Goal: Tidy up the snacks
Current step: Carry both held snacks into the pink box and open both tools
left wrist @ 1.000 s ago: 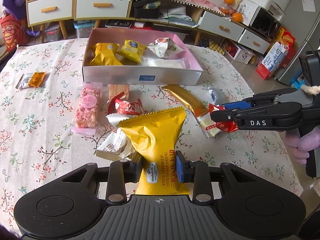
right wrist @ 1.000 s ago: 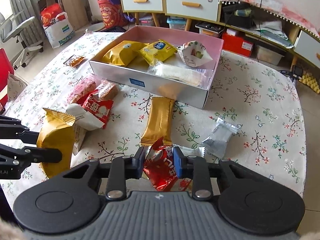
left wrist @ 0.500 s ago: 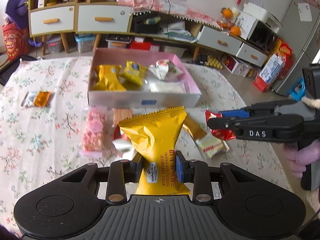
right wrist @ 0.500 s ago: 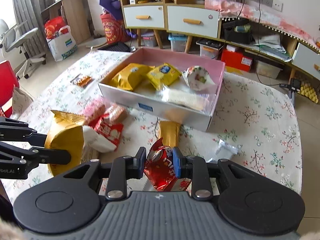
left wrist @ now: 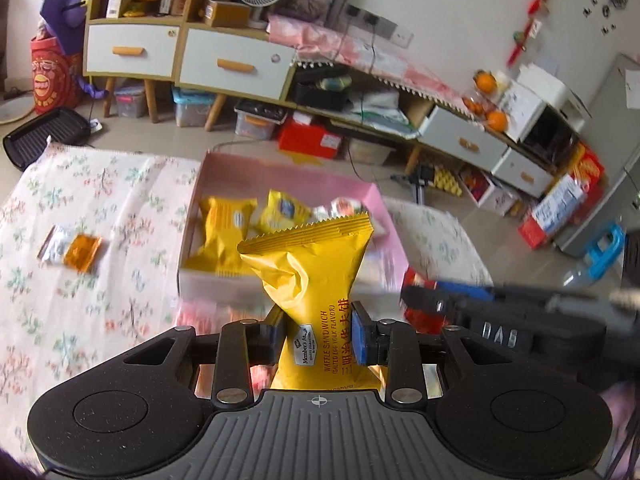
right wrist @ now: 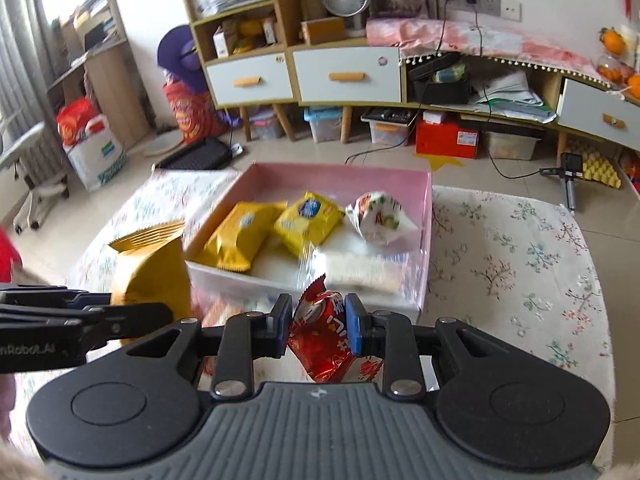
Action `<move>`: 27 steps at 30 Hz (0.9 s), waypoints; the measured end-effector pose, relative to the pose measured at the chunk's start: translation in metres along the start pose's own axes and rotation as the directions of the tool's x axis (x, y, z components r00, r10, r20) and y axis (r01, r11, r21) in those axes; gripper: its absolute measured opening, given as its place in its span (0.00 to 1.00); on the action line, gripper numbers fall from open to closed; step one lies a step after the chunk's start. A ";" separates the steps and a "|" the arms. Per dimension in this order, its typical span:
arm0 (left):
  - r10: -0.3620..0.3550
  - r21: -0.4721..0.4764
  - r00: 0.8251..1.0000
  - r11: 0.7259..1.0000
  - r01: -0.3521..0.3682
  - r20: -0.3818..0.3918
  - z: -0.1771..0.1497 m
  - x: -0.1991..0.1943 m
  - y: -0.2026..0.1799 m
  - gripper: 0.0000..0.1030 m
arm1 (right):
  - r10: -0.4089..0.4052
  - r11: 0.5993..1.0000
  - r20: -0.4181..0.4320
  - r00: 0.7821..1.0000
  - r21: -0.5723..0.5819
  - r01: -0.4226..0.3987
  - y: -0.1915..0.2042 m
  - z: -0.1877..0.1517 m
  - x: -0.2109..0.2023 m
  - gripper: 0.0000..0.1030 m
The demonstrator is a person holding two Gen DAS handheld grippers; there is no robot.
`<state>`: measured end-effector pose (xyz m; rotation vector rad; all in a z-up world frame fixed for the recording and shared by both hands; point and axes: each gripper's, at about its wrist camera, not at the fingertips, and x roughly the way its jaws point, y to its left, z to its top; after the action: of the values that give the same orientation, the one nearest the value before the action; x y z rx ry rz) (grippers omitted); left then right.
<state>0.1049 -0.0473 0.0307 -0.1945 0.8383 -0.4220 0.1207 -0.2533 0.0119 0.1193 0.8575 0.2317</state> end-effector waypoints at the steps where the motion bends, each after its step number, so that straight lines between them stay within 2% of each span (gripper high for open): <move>1: 0.006 0.005 1.000 1.000 -0.006 0.009 0.005 0.002 0.000 0.29 | 0.008 1.000 -0.001 1.000 0.013 -0.008 -0.002 0.002 0.003 0.25; 8: 0.039 0.023 0.999 0.999 -0.040 0.011 0.046 0.035 0.012 0.29 | -0.014 0.998 0.001 1.000 0.063 0.014 -0.011 0.015 0.024 0.25; 13: 0.067 0.021 0.998 0.998 -0.066 -0.015 0.068 0.063 0.021 0.29 | -0.009 0.991 0.012 1.000 0.136 0.008 -0.018 0.026 0.038 0.25; 19: 0.107 0.067 0.993 0.992 -0.103 -0.057 0.080 0.094 0.025 0.29 | -0.020 0.988 0.006 1.000 0.153 0.019 -0.021 0.035 0.058 0.25; 27: 0.135 0.062 0.989 0.989 -0.130 -0.068 0.093 0.118 0.037 0.29 | -0.033 0.980 -0.004 0.999 0.198 0.033 -0.028 0.037 0.072 0.25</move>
<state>0.2552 -0.0657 -0.0005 -0.0697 0.9031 -0.3294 0.1988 -0.2629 -0.0219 0.2905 0.8818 0.1149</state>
